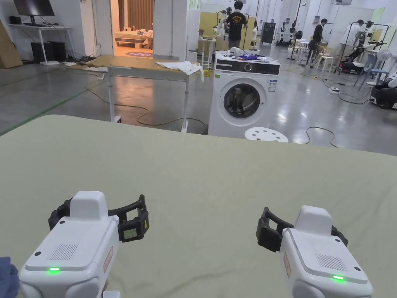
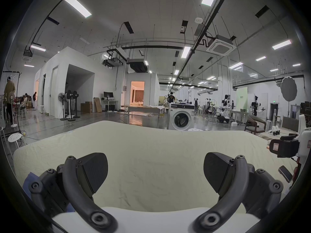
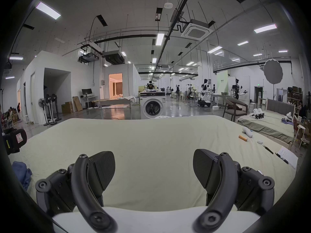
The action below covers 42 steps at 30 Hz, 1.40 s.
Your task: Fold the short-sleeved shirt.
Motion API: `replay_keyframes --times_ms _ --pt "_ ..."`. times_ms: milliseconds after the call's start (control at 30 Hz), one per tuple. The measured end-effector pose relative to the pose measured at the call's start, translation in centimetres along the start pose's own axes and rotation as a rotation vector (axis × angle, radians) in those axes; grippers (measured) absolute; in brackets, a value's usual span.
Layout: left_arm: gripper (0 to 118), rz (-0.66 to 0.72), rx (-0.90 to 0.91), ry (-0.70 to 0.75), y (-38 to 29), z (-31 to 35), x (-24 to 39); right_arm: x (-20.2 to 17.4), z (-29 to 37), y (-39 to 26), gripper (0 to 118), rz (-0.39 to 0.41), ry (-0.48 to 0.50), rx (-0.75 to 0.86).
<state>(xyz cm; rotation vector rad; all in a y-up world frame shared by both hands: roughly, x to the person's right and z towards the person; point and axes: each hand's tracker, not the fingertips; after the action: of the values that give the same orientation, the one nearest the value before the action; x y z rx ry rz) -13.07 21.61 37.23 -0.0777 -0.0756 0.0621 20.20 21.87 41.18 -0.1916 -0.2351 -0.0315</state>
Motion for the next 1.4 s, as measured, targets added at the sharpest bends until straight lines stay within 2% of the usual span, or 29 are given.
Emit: replay_keyframes --times_ms 300,867,1067,1200,1367,1400 --pt "114 -0.053 0.057 0.021 0.4 0.2 -0.1 0.5 0.0 1.0 100 -0.119 0.055 -0.063" --pt "114 -0.075 0.083 0.011 0.1 0.2 0.1 0.0 -0.6 1.3 100 -0.074 -0.034 -0.082" --pt "114 -0.077 0.068 0.013 0.1 0.1 0.0 0.4 -0.7 1.1 100 -0.084 -0.041 -0.081" --pt "114 -0.078 0.060 0.019 0.0 -0.1 -0.3 0.3 -1.1 0.9 100 -0.051 -0.071 -0.091" --pt "114 -0.081 0.048 0.023 -0.2 -0.3 -0.5 1.4 -1.0 0.4 100 -0.113 0.047 -0.024" --pt "114 -0.082 0.044 0.024 -0.2 -0.3 -0.5 1.7 -0.9 0.2 100 -0.092 0.080 -0.002"
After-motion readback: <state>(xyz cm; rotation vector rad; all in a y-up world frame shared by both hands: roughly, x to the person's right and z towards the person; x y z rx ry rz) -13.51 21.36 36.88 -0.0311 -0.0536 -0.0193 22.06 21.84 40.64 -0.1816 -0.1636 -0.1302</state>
